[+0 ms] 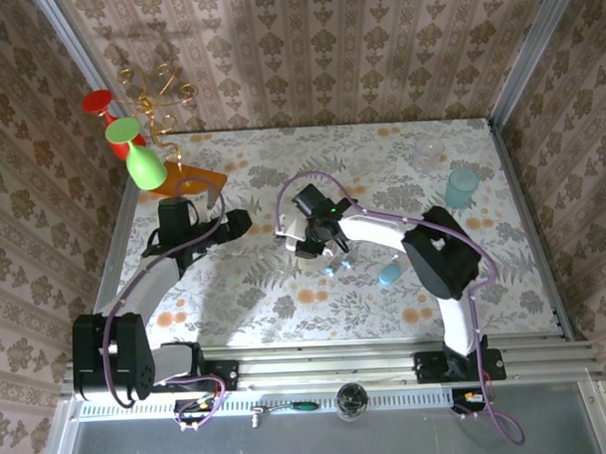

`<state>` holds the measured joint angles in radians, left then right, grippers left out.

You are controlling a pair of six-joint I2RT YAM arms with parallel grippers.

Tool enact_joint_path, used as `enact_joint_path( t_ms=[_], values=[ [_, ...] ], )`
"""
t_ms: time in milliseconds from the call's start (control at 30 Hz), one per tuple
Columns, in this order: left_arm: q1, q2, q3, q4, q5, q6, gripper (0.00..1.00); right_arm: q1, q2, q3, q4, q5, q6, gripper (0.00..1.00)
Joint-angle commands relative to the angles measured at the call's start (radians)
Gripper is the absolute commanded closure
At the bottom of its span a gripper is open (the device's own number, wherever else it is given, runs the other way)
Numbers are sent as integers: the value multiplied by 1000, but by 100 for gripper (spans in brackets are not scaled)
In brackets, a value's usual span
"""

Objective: Insert wireless bluetooth earbuds into charging case

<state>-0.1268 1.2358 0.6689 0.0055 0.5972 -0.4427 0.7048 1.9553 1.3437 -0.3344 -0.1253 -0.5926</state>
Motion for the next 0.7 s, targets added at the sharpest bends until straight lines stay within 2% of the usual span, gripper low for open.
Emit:
enact_joint_path(
  t_ms=[0,133,267,667],
  values=[
    [-59,21,58,-53,107,60,6,-22,-130,-94,160,2,43,68],
    [-128,53,98,-41,181,38,15,-46,-238,-193,209,-42,60,67],
    [-184,101,127,-38,204,15,25,-55,-299,-254,243,-93,67,67],
    [-276,260,164,76,267,-71,37,-67,-345,-285,307,-196,100,67]
  ],
)
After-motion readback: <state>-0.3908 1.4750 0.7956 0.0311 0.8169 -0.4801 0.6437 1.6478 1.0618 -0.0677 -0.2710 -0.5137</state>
